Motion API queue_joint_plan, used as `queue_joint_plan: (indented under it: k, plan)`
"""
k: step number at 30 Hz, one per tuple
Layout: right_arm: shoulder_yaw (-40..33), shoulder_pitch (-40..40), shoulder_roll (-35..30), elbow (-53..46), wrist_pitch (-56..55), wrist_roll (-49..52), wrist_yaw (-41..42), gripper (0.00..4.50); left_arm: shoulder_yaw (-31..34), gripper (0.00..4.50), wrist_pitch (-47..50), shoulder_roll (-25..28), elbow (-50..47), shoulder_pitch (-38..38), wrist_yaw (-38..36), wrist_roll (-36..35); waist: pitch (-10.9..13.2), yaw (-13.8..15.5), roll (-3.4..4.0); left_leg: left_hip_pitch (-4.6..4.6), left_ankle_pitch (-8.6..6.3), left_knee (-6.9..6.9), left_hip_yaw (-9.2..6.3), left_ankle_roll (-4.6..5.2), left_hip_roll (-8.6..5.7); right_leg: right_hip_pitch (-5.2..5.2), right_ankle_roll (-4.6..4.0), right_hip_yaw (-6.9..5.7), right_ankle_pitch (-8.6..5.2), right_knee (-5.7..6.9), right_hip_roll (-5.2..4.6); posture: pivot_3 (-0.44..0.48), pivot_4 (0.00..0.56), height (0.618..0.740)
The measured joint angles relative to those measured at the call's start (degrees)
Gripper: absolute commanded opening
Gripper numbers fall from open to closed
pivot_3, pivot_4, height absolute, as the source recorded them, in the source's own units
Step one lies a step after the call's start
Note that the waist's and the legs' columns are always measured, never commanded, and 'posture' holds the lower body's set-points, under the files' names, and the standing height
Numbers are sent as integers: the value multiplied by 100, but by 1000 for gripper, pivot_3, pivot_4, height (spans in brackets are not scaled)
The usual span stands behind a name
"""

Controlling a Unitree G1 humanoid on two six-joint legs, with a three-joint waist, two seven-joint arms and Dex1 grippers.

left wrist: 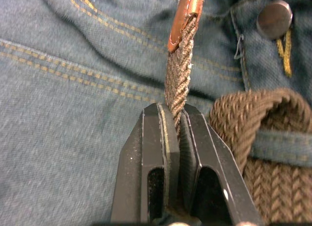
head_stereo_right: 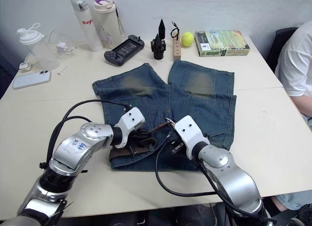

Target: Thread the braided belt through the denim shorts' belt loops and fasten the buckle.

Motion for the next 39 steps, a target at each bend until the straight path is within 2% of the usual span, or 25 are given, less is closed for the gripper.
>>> queue_joint_plan:
  k: [12,24,39]
  plan:
    - [281,-216,-84,-6,225,-29,-256,3,-92,0,323,-628,202,-246,611,22,0,4,0,-2,1,4,0,1,-1,0,0,-1,0,0,-1,0,150,740]
    - [377,-234,-143,-6,249,-54,-300,3,-96,0,337,-597,234,-258,766,27,0,-2,0,-2,1,4,-1,0,0,0,0,-1,0,0,-1,0,150,740]
    - [685,-607,-276,-6,815,12,-240,3,-185,0,143,-740,463,-279,870,95,-1,15,-1,-1,1,8,-4,1,-1,3,0,-3,0,-1,-5,0,150,740]
